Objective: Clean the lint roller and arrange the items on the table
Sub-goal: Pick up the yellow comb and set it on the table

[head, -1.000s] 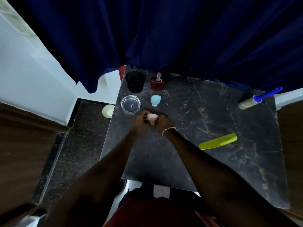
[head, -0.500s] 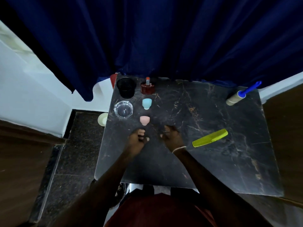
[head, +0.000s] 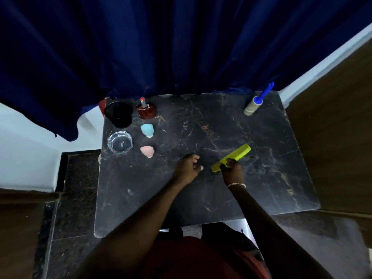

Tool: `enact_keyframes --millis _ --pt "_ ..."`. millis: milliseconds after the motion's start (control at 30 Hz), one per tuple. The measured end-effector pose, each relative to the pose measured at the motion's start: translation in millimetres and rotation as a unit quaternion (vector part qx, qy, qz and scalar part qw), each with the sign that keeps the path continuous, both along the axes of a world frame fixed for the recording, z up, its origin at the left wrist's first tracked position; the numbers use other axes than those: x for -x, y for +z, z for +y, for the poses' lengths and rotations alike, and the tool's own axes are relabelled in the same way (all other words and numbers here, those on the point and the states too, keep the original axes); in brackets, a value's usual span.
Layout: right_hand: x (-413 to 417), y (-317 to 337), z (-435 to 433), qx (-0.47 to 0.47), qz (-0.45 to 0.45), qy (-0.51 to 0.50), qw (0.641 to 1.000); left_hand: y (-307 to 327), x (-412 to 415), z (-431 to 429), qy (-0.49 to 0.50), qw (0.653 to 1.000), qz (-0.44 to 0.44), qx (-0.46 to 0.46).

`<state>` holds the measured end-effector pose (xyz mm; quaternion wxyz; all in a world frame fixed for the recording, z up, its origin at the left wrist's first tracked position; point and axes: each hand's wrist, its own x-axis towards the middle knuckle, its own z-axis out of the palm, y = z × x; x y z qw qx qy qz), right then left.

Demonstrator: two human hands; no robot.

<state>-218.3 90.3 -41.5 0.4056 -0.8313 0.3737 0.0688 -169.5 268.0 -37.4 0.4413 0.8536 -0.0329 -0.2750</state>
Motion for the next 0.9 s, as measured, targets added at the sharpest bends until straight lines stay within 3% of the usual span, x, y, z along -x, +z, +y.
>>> enact_keyframes --millis 233,400,900 --pt "-17.1 3.2 -42.1 0.011 0.075 -0.084 0.994 -5.6 -7.4 -57.5 -0.126 0.988 -0.018 -0.087" --pt "-28.7 -2.9 -65.4 -0.034 0.117 -0.117 0.986 -11.7 -2.2 -97.7 -0.182 0.971 -0.042 -0.149" --pt "-40.3 -16.6 -51.7 -0.050 0.127 -0.138 0.981 -24.7 -9.4 -125.9 -0.207 0.946 -0.025 -0.247"
